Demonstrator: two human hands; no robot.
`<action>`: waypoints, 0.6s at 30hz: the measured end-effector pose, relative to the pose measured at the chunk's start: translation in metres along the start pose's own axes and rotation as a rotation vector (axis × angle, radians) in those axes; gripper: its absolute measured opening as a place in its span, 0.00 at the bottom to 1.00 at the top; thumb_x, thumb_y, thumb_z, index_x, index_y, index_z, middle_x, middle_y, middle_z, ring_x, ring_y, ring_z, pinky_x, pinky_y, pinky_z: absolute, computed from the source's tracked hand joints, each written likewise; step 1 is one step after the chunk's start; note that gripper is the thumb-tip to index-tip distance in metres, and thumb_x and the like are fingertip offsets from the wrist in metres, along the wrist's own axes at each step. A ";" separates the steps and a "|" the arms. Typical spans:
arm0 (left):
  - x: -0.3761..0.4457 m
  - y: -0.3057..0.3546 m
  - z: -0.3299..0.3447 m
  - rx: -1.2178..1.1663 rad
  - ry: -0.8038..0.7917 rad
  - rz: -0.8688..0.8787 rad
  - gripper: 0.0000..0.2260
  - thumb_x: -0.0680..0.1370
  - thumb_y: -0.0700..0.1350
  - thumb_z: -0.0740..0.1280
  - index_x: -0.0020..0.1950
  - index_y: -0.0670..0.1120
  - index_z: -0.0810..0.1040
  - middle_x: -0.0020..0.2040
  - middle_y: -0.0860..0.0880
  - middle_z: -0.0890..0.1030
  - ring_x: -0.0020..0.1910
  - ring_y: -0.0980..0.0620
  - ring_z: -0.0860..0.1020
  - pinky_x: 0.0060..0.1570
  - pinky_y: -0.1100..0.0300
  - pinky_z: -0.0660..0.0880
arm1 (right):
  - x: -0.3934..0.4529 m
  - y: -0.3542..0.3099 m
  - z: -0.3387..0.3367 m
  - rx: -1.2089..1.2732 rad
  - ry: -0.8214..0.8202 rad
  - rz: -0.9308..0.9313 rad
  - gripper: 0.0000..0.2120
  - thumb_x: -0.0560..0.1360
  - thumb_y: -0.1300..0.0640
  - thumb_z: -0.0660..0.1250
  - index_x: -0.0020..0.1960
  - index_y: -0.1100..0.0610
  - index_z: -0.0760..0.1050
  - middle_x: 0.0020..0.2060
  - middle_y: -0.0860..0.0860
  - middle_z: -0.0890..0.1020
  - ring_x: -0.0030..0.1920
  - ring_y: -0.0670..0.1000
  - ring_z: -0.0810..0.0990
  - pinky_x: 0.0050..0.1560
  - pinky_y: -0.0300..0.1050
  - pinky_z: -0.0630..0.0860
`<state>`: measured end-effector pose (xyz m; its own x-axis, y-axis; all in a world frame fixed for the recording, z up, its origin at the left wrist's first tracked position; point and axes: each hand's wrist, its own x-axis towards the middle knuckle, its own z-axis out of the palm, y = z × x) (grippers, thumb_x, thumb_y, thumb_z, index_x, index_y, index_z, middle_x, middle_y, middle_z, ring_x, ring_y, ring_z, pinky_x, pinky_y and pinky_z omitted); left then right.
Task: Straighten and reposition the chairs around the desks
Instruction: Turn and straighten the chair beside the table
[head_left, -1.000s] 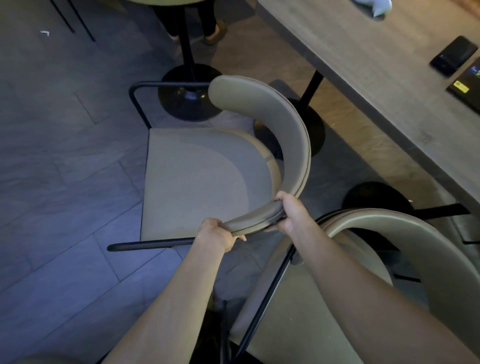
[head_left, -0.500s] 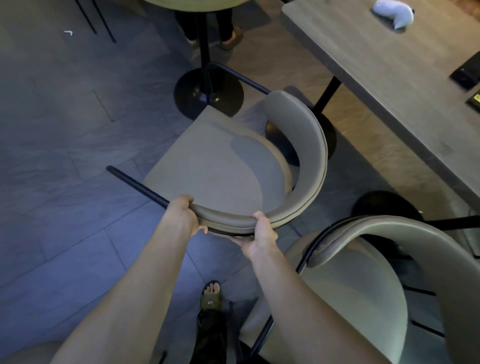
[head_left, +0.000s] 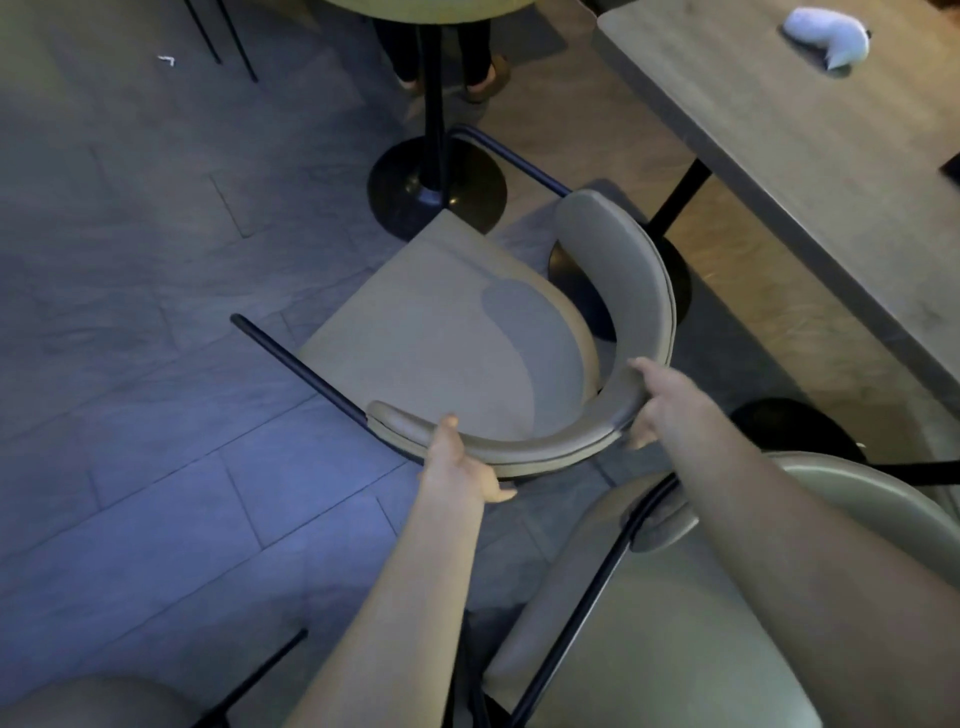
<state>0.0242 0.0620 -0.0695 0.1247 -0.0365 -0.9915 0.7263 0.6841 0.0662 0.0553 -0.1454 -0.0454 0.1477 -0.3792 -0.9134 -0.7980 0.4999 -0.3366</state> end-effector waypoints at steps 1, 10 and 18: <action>0.013 -0.003 -0.001 -0.003 0.017 0.018 0.35 0.72 0.56 0.70 0.75 0.52 0.60 0.76 0.47 0.66 0.73 0.38 0.65 0.61 0.23 0.53 | 0.004 -0.009 -0.001 -0.032 0.004 -0.016 0.27 0.77 0.47 0.69 0.71 0.57 0.69 0.69 0.56 0.75 0.68 0.61 0.74 0.70 0.61 0.65; 0.026 0.009 0.002 0.011 0.073 0.011 0.25 0.79 0.41 0.58 0.76 0.49 0.61 0.76 0.47 0.65 0.74 0.40 0.63 0.60 0.21 0.54 | 0.030 -0.022 -0.005 -0.186 0.006 -0.187 0.20 0.78 0.65 0.63 0.69 0.60 0.68 0.59 0.61 0.77 0.58 0.63 0.77 0.60 0.66 0.74; 0.020 0.053 -0.015 0.164 0.164 0.076 0.20 0.81 0.38 0.56 0.74 0.45 0.64 0.77 0.50 0.65 0.76 0.40 0.59 0.66 0.25 0.46 | 0.056 0.038 0.004 0.090 -0.012 -0.184 0.26 0.70 0.69 0.60 0.68 0.60 0.70 0.59 0.63 0.79 0.52 0.64 0.81 0.42 0.65 0.81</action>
<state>0.0555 0.1087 -0.0879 0.0813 0.1384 -0.9870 0.8210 0.5521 0.1450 0.0359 -0.1445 -0.1101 0.2936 -0.4614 -0.8372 -0.7018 0.4906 -0.5165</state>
